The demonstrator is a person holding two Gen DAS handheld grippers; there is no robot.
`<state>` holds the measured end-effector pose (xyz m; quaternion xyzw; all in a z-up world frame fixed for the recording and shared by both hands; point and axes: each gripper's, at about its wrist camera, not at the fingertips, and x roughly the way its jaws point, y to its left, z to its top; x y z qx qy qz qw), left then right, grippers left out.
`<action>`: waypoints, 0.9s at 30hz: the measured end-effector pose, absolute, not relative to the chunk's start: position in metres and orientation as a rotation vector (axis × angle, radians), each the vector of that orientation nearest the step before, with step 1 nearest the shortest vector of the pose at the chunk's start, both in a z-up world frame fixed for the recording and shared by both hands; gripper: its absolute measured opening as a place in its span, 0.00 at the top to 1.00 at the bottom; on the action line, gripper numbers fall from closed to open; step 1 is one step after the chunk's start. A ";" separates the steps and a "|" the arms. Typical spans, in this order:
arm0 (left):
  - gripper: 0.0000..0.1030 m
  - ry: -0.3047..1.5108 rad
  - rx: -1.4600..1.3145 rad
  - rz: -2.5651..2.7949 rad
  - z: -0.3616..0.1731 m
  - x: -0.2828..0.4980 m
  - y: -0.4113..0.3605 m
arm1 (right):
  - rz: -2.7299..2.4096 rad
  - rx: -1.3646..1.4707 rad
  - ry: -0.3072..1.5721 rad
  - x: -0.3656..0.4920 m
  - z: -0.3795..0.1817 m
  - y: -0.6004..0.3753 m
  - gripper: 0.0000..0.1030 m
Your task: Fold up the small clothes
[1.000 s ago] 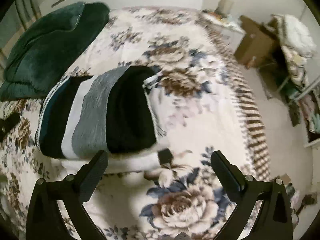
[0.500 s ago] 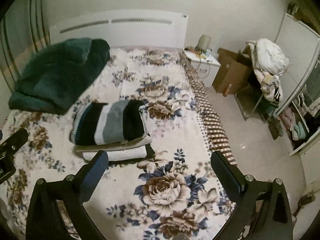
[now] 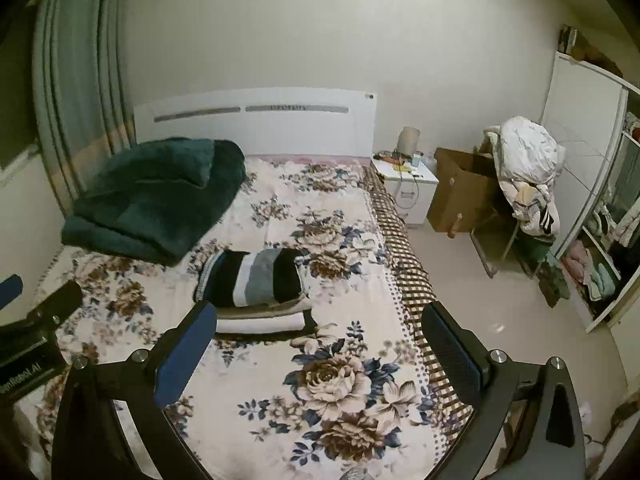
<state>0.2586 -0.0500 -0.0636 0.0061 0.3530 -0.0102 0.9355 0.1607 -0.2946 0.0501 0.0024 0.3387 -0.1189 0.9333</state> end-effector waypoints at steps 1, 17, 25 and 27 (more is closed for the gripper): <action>0.00 0.717 0.011 -0.021 -0.060 0.251 -0.051 | -0.244 -0.006 0.678 0.150 0.058 -0.292 0.00; 0.00 0.676 -0.008 -0.032 -0.031 0.199 -0.057 | -0.216 0.002 0.628 0.080 0.110 -0.298 0.00; 0.00 0.678 -0.010 -0.021 -0.025 0.190 -0.054 | -0.215 -0.001 0.628 0.081 0.111 -0.298 0.00; 0.00 0.678 -0.011 -0.022 -0.025 0.190 -0.055 | -0.216 -0.001 0.628 0.077 0.113 -0.297 0.00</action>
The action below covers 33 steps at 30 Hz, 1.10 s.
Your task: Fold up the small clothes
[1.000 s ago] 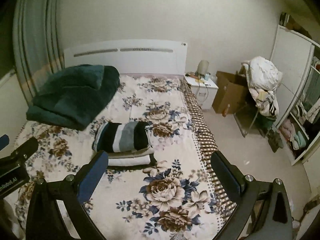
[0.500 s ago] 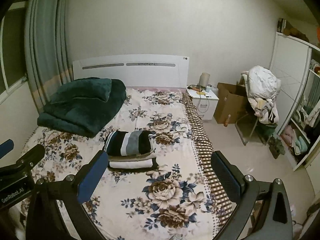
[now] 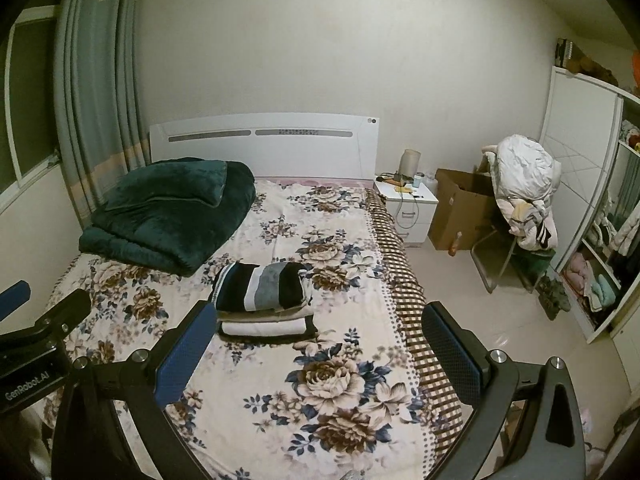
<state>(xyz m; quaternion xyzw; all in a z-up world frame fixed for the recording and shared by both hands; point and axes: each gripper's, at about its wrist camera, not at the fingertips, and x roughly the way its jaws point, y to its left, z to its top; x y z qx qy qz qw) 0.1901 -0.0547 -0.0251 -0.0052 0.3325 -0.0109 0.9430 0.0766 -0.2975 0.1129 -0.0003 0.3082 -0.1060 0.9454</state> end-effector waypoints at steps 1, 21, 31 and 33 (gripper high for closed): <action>0.00 0.679 -0.013 -0.023 -0.025 0.190 -0.055 | -0.215 -0.004 0.628 0.080 0.113 -0.297 0.00; 0.00 0.651 -0.012 -0.020 -0.014 0.182 -0.054 | -0.179 0.003 0.625 0.094 0.129 -0.292 0.00; 0.00 0.647 -0.015 -0.028 -0.005 0.184 -0.055 | -0.179 0.008 0.623 0.093 0.130 -0.289 0.00; 0.00 0.648 -0.016 -0.027 -0.005 0.184 -0.055 | -0.182 0.007 0.622 0.092 0.128 -0.291 0.00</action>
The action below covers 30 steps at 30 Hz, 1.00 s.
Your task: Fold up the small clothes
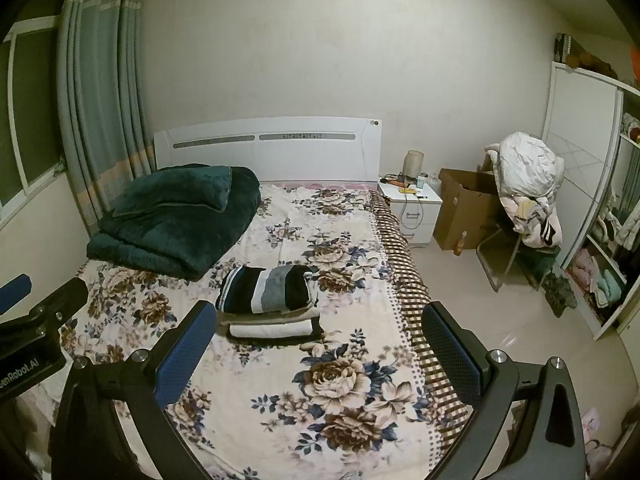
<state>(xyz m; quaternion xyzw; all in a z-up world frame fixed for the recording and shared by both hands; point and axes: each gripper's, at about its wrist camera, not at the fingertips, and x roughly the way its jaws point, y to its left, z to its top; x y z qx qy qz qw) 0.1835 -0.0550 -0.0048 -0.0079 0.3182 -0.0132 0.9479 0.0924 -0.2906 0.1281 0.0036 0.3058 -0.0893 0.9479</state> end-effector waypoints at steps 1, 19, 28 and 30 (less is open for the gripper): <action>0.00 0.646 -0.017 -0.026 -0.005 0.183 -0.055 | -0.181 0.009 0.622 0.092 0.130 -0.290 0.00; 0.00 0.644 -0.019 -0.026 -0.005 0.181 -0.057 | -0.184 0.022 0.618 0.085 0.137 -0.280 0.00; 0.00 0.643 -0.014 -0.022 -0.002 0.180 -0.058 | -0.188 0.036 0.619 0.077 0.138 -0.270 0.00; 0.00 0.642 -0.015 -0.021 -0.002 0.180 -0.058 | -0.189 0.041 0.618 0.077 0.139 -0.264 0.00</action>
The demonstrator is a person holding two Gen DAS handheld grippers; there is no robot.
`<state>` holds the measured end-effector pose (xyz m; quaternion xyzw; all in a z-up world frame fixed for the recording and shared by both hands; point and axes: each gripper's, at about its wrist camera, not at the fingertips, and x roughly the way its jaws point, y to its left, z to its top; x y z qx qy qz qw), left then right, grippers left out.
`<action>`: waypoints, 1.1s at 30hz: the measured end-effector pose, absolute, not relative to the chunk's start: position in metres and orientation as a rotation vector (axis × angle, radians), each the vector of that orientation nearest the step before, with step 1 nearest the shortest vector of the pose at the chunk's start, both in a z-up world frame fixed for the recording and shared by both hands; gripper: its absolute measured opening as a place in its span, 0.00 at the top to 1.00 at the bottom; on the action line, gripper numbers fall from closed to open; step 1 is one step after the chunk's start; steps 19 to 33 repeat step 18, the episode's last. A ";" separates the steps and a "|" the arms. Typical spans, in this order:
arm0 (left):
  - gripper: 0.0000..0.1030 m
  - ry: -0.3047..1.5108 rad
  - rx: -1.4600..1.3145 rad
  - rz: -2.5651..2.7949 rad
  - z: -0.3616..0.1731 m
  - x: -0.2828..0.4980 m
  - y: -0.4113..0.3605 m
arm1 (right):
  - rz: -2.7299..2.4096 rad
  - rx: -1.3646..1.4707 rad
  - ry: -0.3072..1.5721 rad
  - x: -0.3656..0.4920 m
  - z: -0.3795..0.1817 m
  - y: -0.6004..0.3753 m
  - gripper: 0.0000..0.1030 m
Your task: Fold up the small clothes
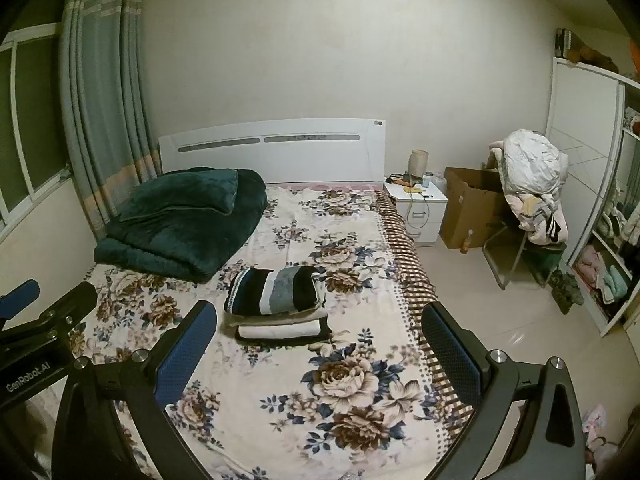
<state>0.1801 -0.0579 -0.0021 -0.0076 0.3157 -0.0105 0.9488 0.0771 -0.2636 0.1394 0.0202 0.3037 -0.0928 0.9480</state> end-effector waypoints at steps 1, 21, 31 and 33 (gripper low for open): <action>0.00 0.643 -0.016 -0.021 -0.002 0.180 -0.058 | -0.192 0.042 0.618 0.074 0.137 -0.266 0.00; 0.00 0.626 -0.005 -0.011 0.005 0.175 -0.061 | -0.208 0.052 0.615 0.060 0.136 -0.265 0.00; 0.00 0.626 -0.005 -0.011 0.005 0.175 -0.061 | -0.208 0.052 0.615 0.060 0.136 -0.265 0.00; 0.00 0.626 -0.005 -0.011 0.005 0.175 -0.061 | -0.208 0.052 0.615 0.060 0.136 -0.265 0.00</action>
